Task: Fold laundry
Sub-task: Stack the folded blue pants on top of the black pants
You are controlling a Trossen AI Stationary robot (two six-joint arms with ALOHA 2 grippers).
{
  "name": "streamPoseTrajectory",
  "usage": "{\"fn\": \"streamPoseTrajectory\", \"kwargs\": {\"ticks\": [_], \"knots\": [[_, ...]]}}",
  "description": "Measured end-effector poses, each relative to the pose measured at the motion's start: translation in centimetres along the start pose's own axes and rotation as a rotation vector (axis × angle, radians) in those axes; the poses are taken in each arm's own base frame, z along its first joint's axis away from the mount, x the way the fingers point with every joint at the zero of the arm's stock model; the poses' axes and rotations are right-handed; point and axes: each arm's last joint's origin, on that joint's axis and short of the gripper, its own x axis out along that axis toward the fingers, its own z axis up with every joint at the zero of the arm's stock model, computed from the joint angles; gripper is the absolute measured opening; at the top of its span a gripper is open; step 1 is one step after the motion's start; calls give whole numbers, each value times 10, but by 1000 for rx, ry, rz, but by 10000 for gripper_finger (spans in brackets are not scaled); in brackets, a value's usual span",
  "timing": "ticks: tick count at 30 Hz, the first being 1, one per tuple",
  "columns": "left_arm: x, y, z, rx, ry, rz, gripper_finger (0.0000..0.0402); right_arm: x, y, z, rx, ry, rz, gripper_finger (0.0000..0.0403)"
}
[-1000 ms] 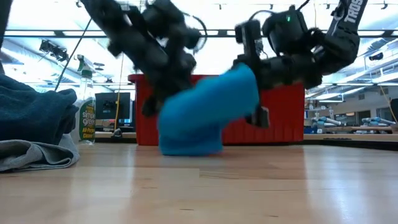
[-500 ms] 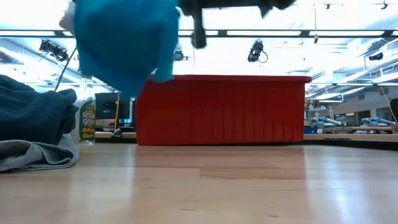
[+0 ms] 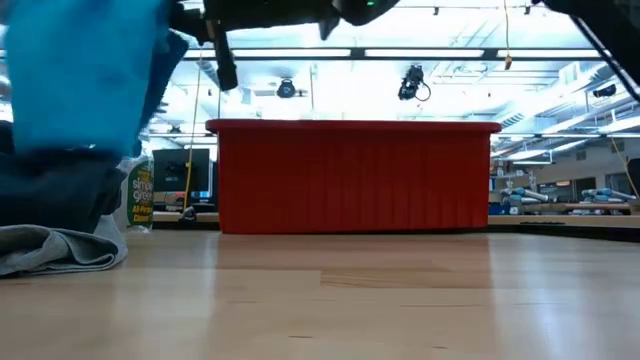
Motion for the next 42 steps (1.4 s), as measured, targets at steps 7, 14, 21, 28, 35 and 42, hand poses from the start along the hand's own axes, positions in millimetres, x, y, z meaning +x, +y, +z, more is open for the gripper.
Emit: {"fn": "streamPoseTrajectory", "kwargs": {"ticks": [7,14,21,28,35,42], "knots": [[-60,-12,7,14,-111,24,121,-8,15,63,-148,-119,3,24],[-73,-16,9,78,-173,29,121,-6,29,49,-234,-19,-19,24],[-35,-7,7,107,-70,147,121,21,36,-34,-212,115,-20,24],[4,-8,9,153,69,171,121,46,44,-104,-60,162,98,24],[12,-17,15,179,54,94,121,52,36,-115,88,214,159,24],[12,-19,17,172,51,60,121,55,5,-101,251,167,-34,24]]}}
